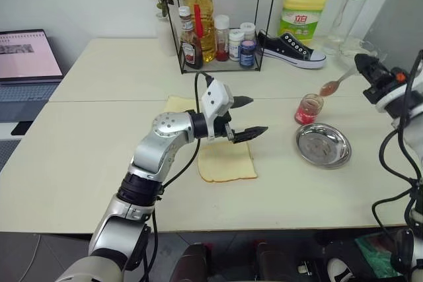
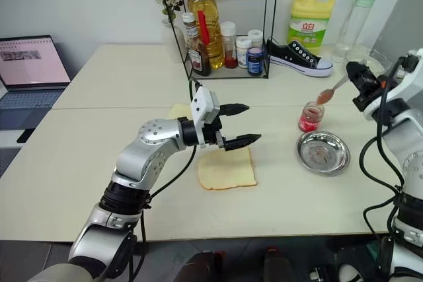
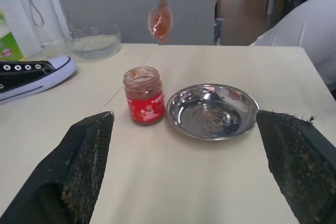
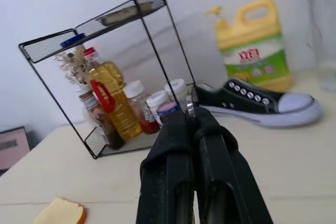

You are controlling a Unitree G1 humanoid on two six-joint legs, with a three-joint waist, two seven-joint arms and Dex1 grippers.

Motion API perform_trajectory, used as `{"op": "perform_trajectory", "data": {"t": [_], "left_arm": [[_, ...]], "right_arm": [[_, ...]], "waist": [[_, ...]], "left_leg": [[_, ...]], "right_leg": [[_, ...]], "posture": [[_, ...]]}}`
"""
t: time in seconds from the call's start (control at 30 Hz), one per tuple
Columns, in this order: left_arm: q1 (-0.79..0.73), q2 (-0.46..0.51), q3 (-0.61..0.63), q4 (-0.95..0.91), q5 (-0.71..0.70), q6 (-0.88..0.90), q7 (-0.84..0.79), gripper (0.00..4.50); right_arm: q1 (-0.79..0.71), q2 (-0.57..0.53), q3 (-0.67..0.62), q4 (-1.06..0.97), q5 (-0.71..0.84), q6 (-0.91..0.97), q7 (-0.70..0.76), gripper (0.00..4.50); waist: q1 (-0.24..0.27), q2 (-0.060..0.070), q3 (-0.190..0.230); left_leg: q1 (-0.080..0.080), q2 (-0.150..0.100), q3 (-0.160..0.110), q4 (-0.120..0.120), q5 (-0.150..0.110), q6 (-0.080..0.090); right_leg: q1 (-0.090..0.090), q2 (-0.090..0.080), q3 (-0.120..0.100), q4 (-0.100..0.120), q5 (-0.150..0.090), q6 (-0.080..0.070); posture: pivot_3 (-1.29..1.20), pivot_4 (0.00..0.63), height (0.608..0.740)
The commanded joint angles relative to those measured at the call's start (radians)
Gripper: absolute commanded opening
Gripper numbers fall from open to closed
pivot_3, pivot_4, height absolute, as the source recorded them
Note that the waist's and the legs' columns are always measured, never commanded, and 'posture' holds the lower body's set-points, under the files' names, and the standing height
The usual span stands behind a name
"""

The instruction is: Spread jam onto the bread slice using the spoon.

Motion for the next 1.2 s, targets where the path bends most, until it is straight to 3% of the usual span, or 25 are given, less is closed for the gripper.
{"op": "perform_trajectory", "data": {"t": [0.03,0.6,0.9,1.2], "left_arm": [[-0.033,-0.015,0.01,-0.001,0.007,-0.037,0.003,4.5],[-0.026,-0.016,0.013,-0.021,0.02,-0.037,0.024,4.5],[-0.036,-0.015,0.01,-0.011,0.032,-0.051,0.025,4.5],[-0.034,-0.013,0.015,-0.016,0.033,-0.047,0.024,4.5]], "right_arm": [[-0.063,-0.015,0.038,0.121,-0.121,-0.064,0.082,0.05],[-0.188,0.05,0.129,0.391,-0.426,-0.241,0.256,0.05],[-0.202,0.065,0.243,0.492,-0.625,-0.421,0.341,0.05],[-0.164,0.099,0.256,0.497,-0.683,-0.424,0.36,0.05]], "waist": [[0.003,0.0,0.0],[-0.002,0.0,0.0],[-0.003,0.0,0.0],[-0.002,0.0,0.0]], "left_leg": [[-0.001,-0.001,0.0,0.001,0.0,0.0],[-0.003,-0.001,0.001,0.001,0.0,0.0],[-0.003,-0.001,0.001,0.001,0.0,0.0],[-0.003,-0.001,0.001,0.001,0.0,-0.001]], "right_leg": [[-0.001,-0.001,0.0,0.0,0.0,0.0],[-0.004,-0.001,0.001,0.001,0.0,0.0],[-0.004,-0.001,0.001,0.001,0.0,0.0],[-0.004,-0.001,0.001,0.001,0.0,0.0]], "posture": [[0.0,0.15,0.74],[0.0,0.15,0.74],[0.0,0.15,0.74],[0.0,0.15,0.74]]}}
